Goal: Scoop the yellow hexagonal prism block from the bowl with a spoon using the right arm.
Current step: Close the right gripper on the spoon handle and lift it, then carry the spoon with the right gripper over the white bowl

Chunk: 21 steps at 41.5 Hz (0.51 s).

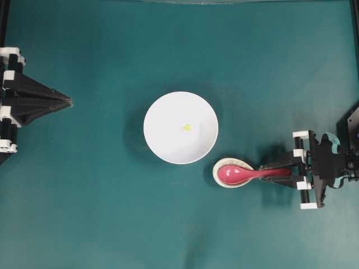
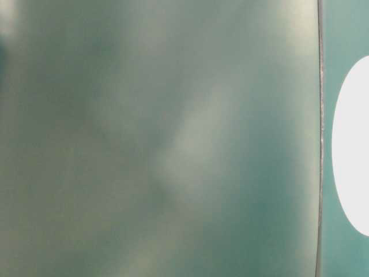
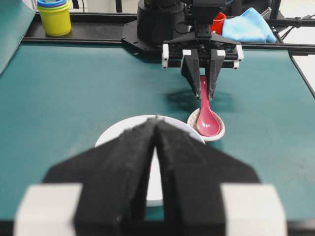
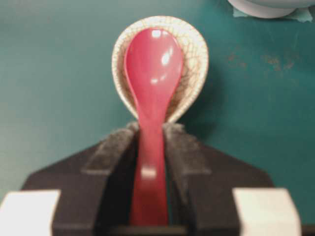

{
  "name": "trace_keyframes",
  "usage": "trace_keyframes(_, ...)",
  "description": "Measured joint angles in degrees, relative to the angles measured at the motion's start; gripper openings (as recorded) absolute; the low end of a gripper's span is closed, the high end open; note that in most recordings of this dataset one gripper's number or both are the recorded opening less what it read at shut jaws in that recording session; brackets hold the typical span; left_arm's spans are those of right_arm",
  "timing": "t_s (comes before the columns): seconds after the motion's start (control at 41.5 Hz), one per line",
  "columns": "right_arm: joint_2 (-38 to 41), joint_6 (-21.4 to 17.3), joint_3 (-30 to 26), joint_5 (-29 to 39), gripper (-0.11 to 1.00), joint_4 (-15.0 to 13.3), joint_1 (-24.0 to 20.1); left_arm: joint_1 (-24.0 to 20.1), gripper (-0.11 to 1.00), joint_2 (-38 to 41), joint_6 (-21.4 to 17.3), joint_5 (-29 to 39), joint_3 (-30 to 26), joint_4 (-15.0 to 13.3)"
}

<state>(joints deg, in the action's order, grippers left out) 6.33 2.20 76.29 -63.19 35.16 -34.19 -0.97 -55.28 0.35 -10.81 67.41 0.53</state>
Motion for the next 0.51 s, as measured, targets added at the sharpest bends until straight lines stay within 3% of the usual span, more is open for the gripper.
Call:
trace_keyframes(0.289, -5.4, 1.1, 0.5, 0.2, 0.25, 0.0, 2.5, -0.1, 0.06, 0.1, -0.4, -0.4, 0.0, -0.1)
trace_keyframes(0.506, -14.0, 6.4, 0.9, 4.2, 0.25, 0.0, 4.0, -0.1, 0.06, 0.1, -0.4, -0.8, 0.0, -0.1)
